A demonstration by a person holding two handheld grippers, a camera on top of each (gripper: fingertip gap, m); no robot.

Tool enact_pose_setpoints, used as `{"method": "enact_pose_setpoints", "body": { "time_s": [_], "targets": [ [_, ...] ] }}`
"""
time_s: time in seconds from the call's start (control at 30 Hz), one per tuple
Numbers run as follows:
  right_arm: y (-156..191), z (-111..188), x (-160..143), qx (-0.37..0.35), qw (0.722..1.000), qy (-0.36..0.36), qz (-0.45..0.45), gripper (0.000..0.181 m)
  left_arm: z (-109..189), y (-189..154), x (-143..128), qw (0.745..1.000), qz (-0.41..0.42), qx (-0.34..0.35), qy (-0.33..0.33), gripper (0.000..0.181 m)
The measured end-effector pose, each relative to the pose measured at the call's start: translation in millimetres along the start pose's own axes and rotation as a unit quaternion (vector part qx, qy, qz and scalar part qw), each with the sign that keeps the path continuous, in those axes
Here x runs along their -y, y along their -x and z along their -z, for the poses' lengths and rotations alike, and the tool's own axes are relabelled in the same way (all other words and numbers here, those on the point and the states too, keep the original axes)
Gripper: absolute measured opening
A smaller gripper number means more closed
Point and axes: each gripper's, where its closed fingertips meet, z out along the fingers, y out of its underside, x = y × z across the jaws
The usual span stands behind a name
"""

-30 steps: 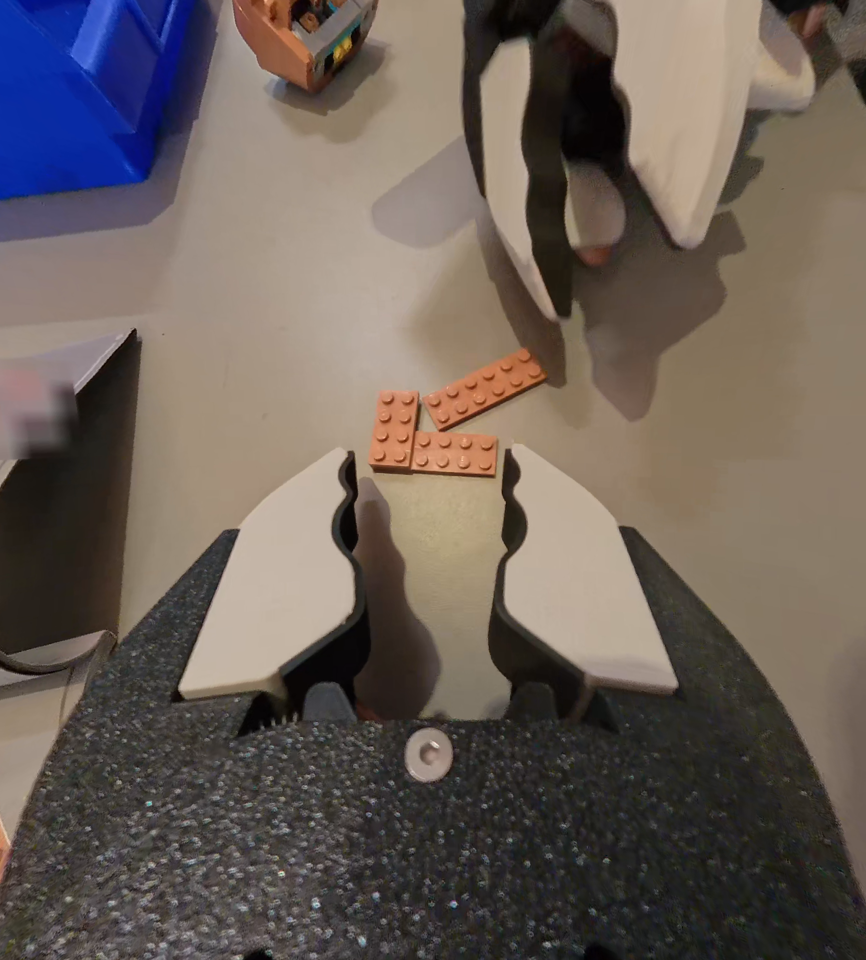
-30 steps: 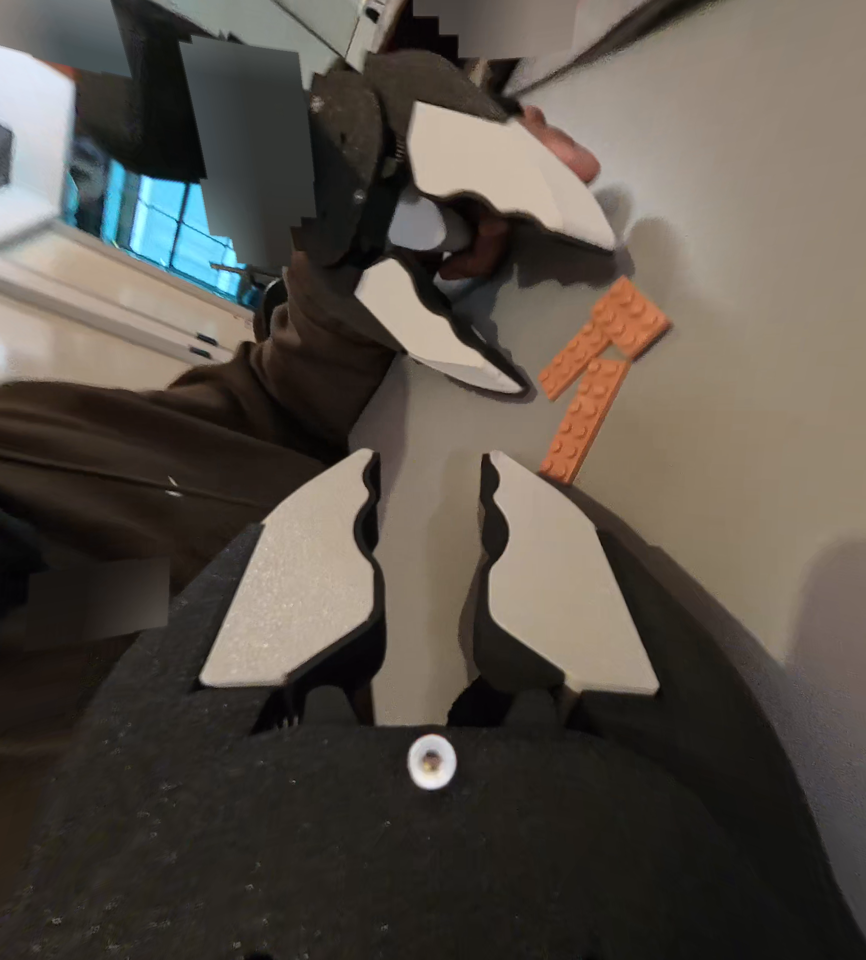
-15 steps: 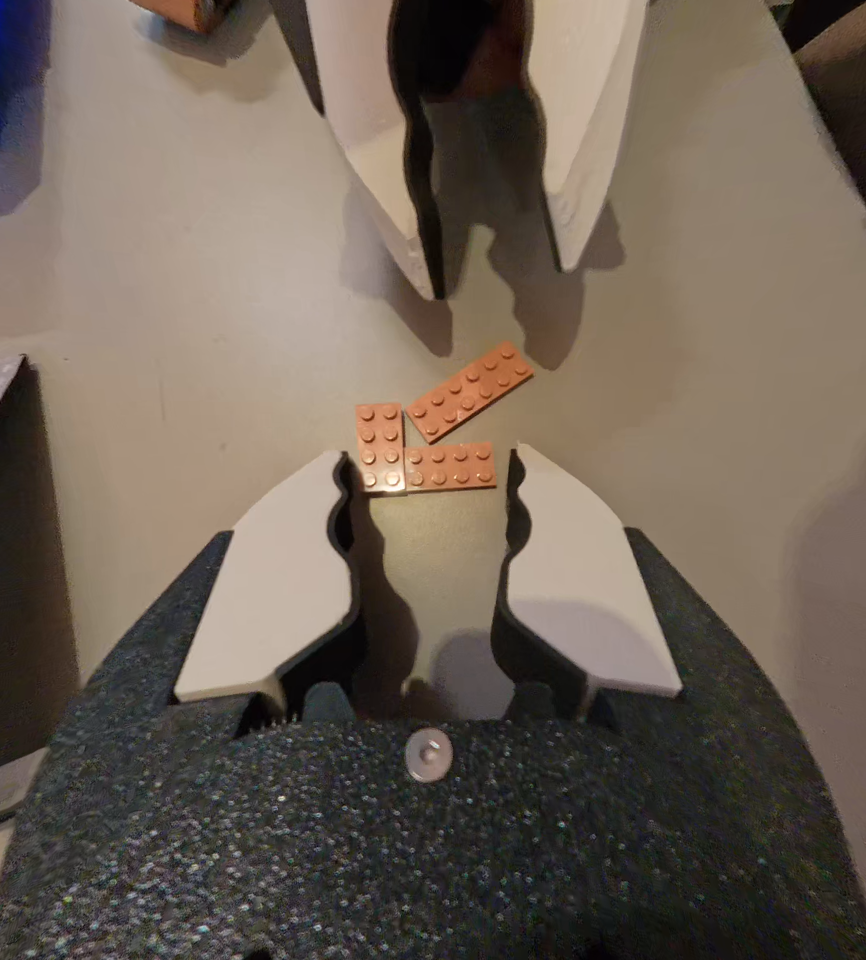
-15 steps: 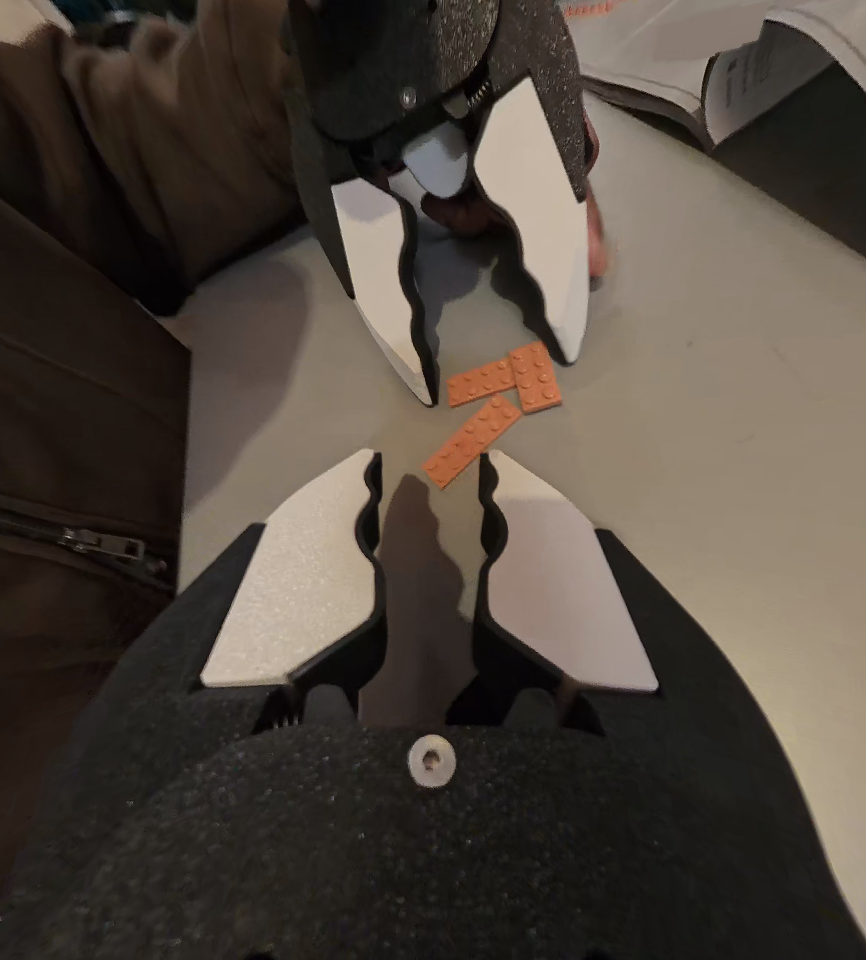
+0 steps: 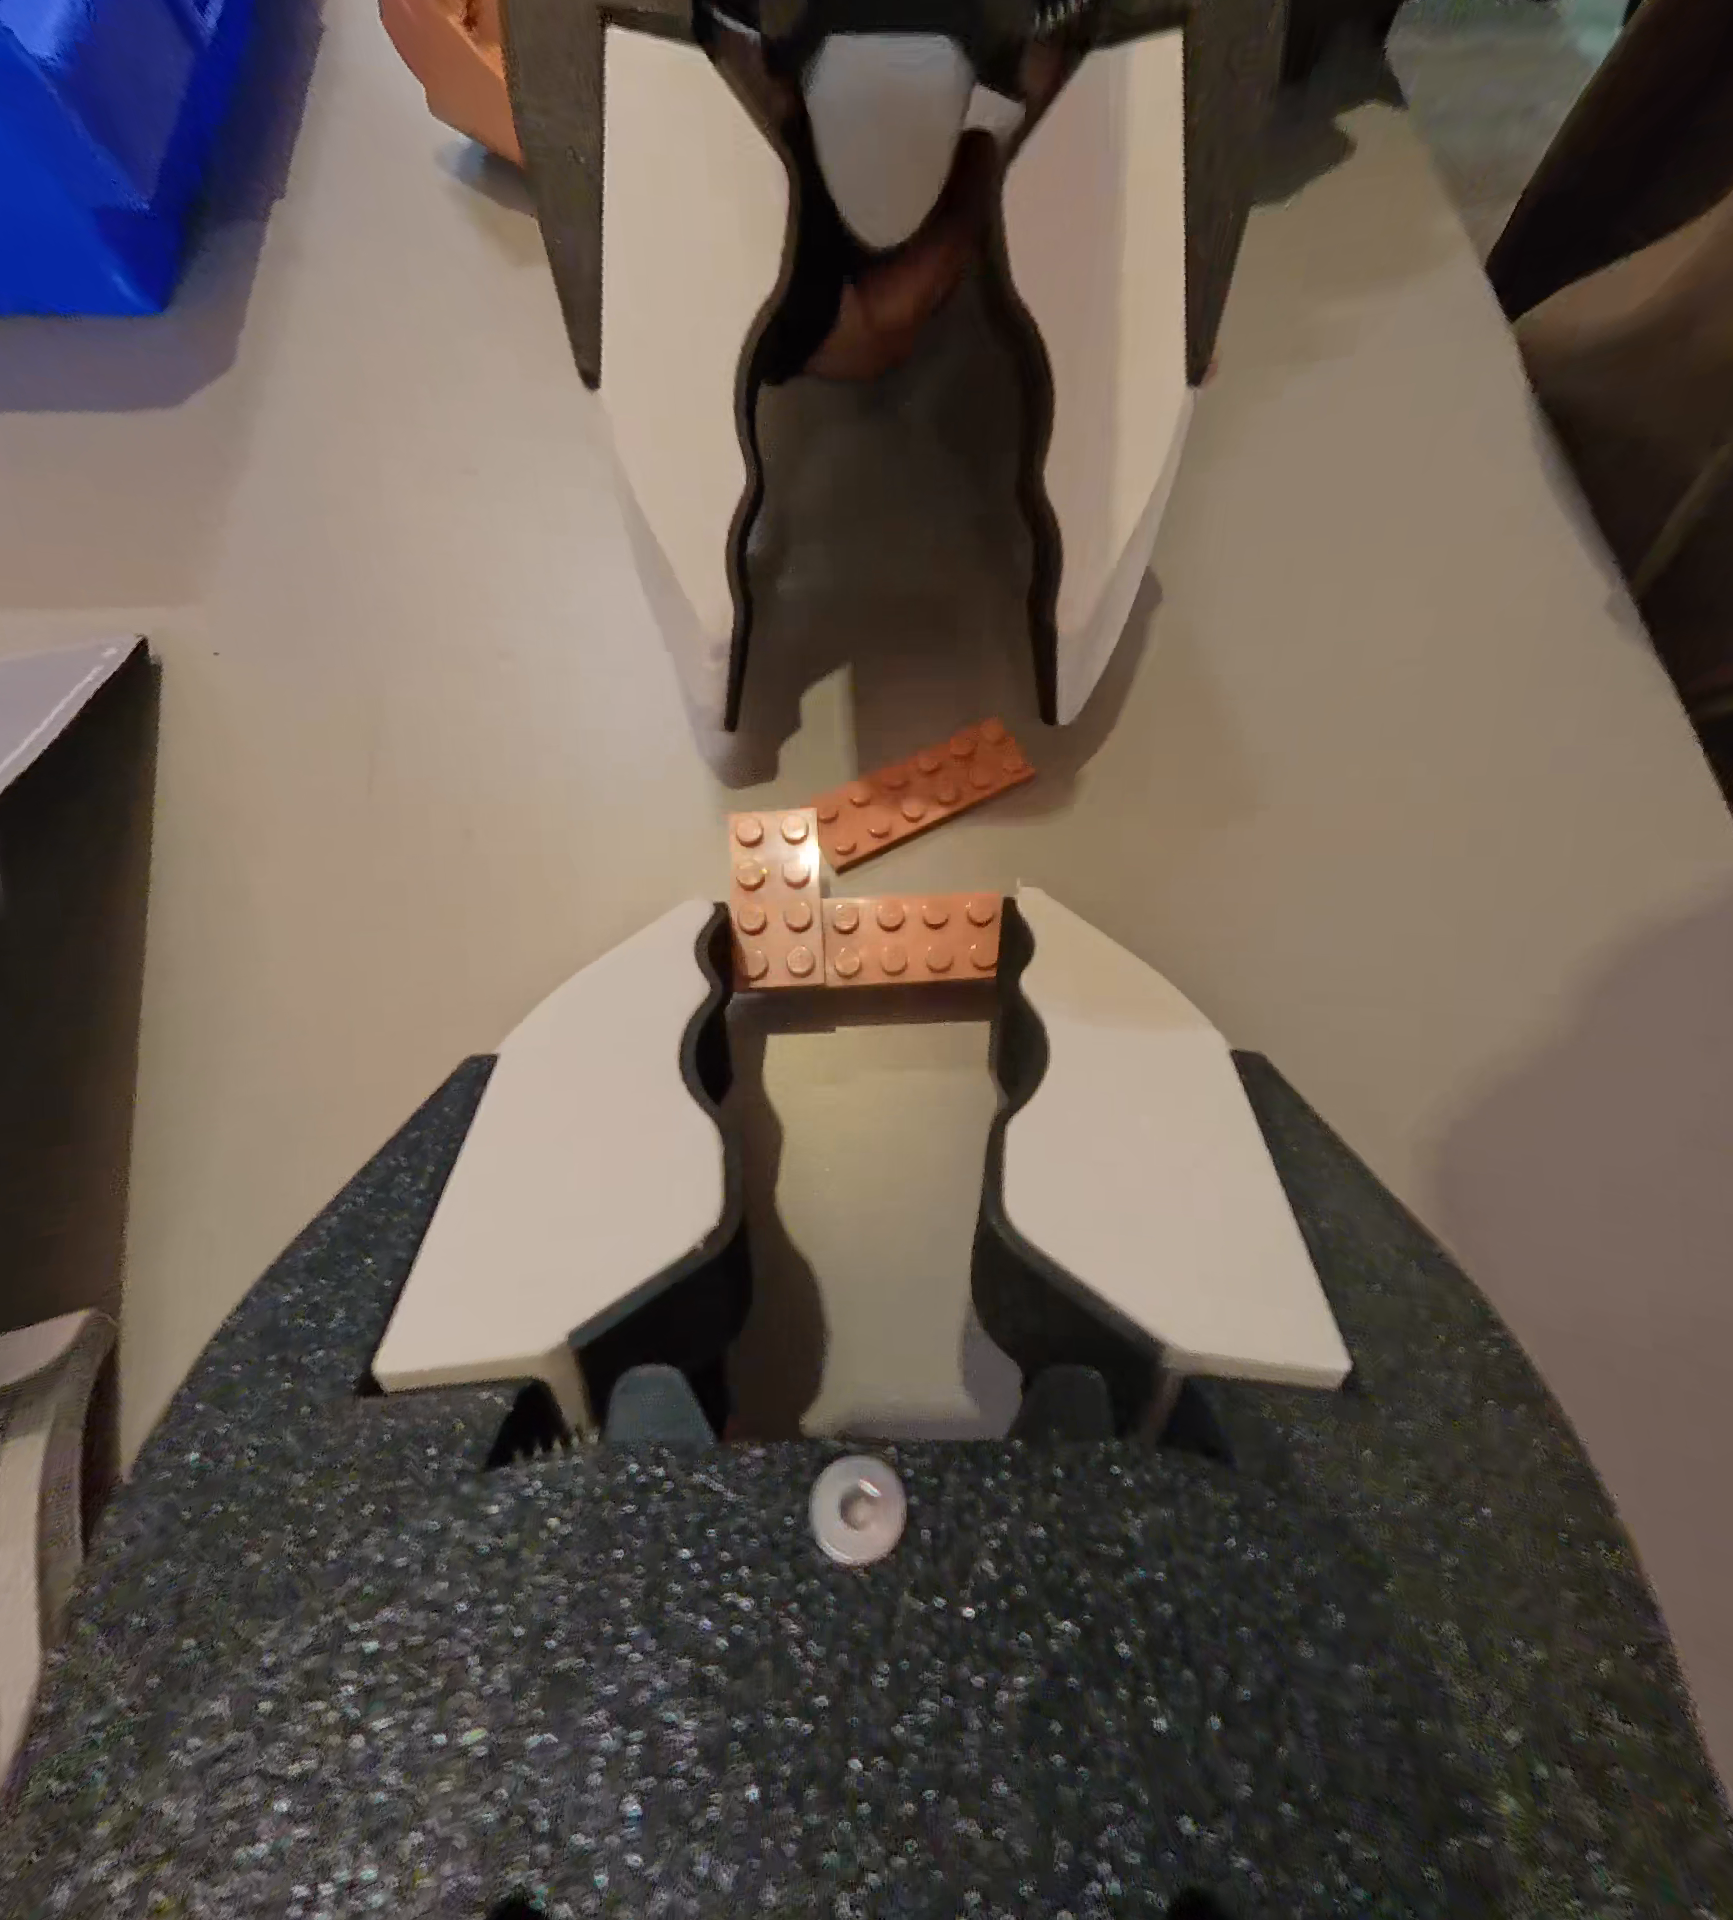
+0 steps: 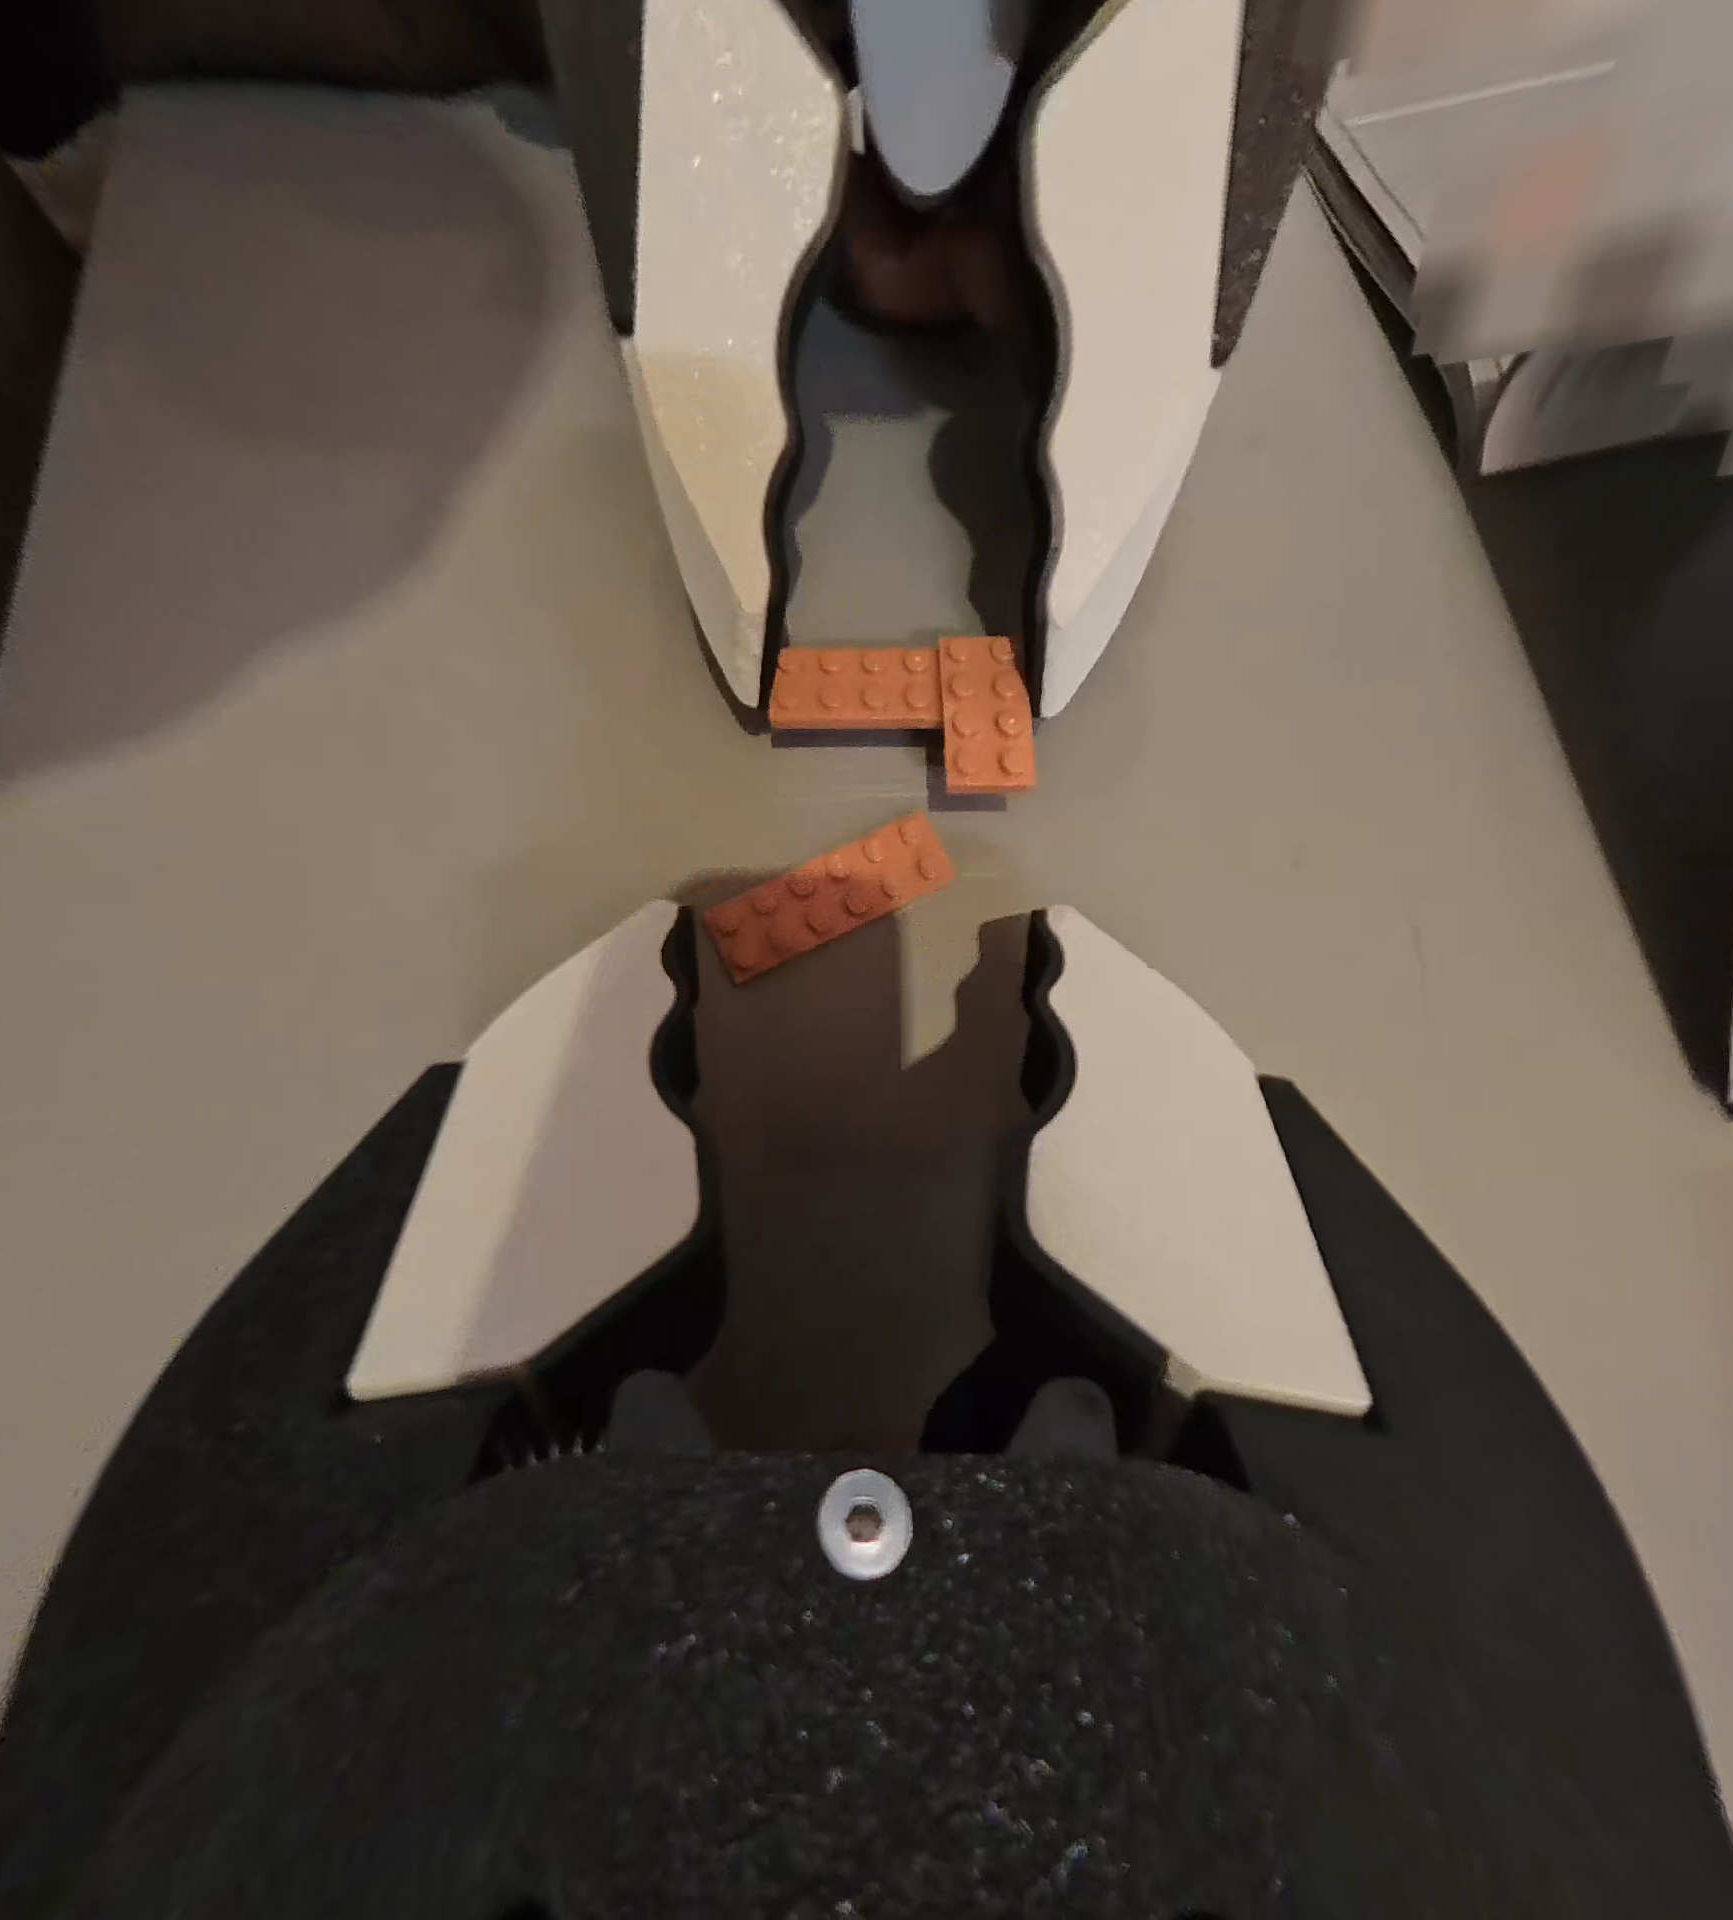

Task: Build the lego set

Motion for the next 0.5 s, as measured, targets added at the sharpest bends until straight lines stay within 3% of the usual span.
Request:
{"method": "enact_pose_setpoints", "body": {
  "time_s": [0.2,0.4,0.5],
  "targets": [
    [3,-10,-4,0.031,0.997,0.038,0.057,0.069,3,-3,-3,1.000,0.023,-0.008,0.001,0.049],
    [2,-13,-3,0.045,0.997,0.042,0.048,0.051,1,-3,-3,1.000,0.027,-0.006,0.005,0.049],
    [3,-14,-1,0.045,0.998,0.037,0.031,0.050,1,-2,-4,0.999,0.032,-0.005,0.008,0.049]
  ]
}}
